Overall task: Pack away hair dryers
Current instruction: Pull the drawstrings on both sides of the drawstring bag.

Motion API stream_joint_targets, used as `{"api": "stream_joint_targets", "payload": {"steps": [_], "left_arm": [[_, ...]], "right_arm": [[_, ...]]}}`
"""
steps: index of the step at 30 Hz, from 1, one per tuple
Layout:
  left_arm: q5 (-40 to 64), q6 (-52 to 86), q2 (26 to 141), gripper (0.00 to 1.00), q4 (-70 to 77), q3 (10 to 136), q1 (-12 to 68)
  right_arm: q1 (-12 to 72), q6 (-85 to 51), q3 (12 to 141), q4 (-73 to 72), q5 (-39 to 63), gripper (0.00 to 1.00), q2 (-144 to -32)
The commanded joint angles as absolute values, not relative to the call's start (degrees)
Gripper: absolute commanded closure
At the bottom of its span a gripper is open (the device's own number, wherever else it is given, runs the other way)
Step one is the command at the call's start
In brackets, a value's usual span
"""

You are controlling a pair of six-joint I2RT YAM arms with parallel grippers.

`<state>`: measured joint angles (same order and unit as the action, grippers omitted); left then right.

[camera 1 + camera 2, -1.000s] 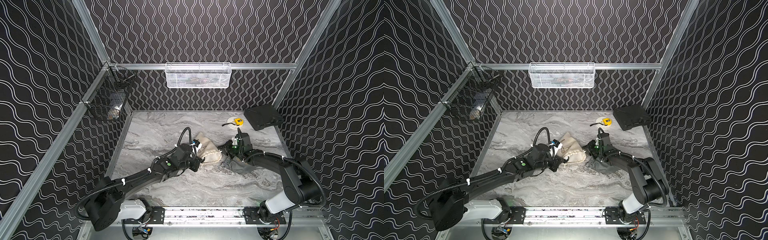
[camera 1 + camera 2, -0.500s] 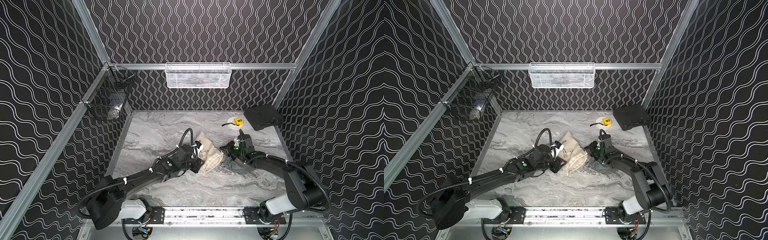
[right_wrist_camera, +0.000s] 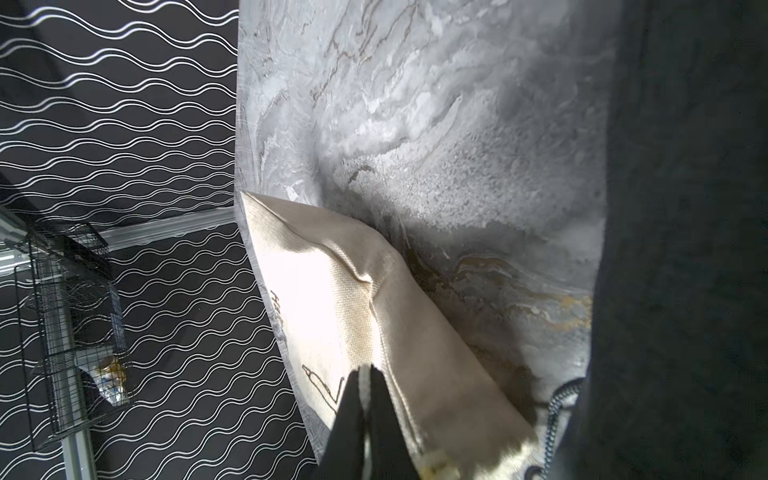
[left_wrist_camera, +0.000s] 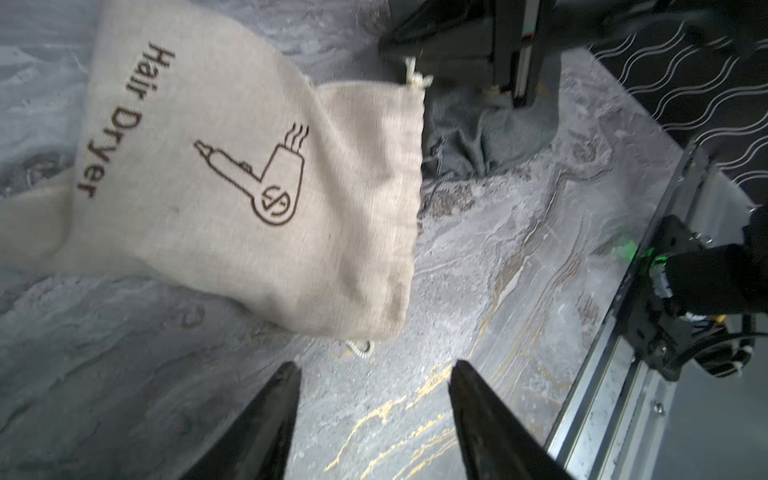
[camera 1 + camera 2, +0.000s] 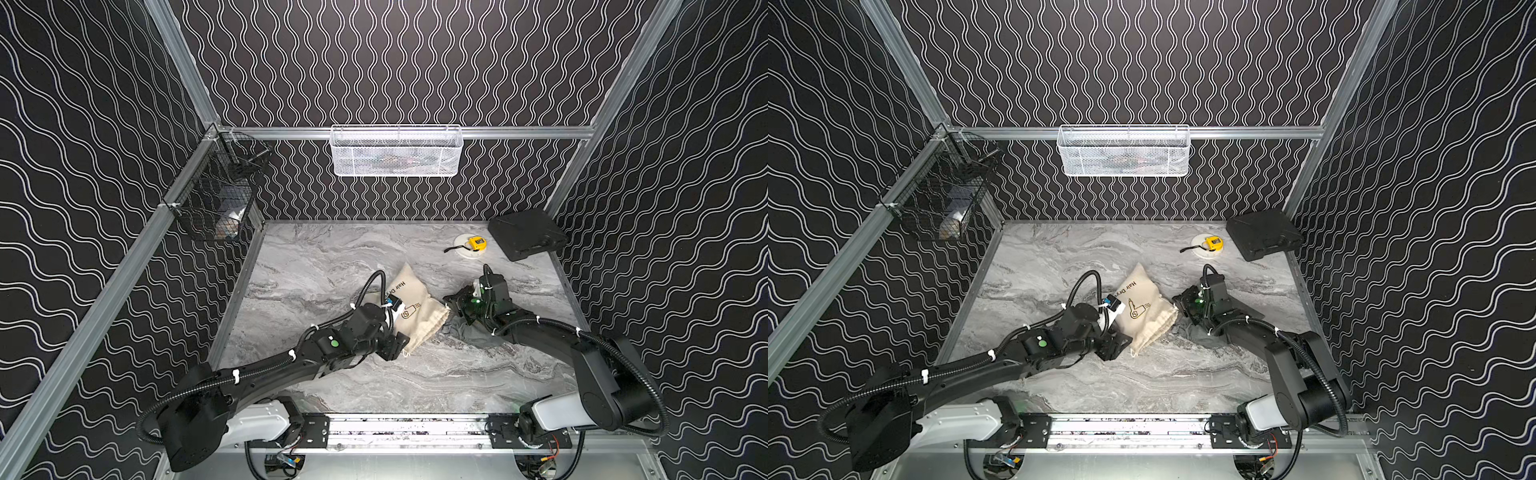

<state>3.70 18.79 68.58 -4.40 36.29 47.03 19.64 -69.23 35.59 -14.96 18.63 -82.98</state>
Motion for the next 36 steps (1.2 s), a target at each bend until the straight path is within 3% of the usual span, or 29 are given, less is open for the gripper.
{"api": "stream_joint_targets", "payload": {"steps": [1,4,8,19,36], "left_arm": [[0.9,22.84,68.21,0.57,-6.19,33.63,47.21],[1.4,24.12,67.86,0.72,-5.37,31.2,47.29],[2.62,23.28,70.36,0.76,-4.84,31.4,47.37],[7.03,17.62,77.21,0.66,-1.43,34.1,49.16],[3.0,12.89,84.44,0.53,0.07,37.1,52.12]], "right_arm": [[19.52,-69.28,35.66,-15.19,17.43,1.0,-82.03],[19.42,-68.67,35.69,-14.27,17.18,1.0,-81.24],[19.17,-68.4,35.77,-13.63,17.05,1.0,-80.36],[18.92,-68.29,36.21,-12.66,17.14,1.0,-79.54],[18.18,-68.64,35.68,-12.92,17.58,1.0,-79.23]]}}
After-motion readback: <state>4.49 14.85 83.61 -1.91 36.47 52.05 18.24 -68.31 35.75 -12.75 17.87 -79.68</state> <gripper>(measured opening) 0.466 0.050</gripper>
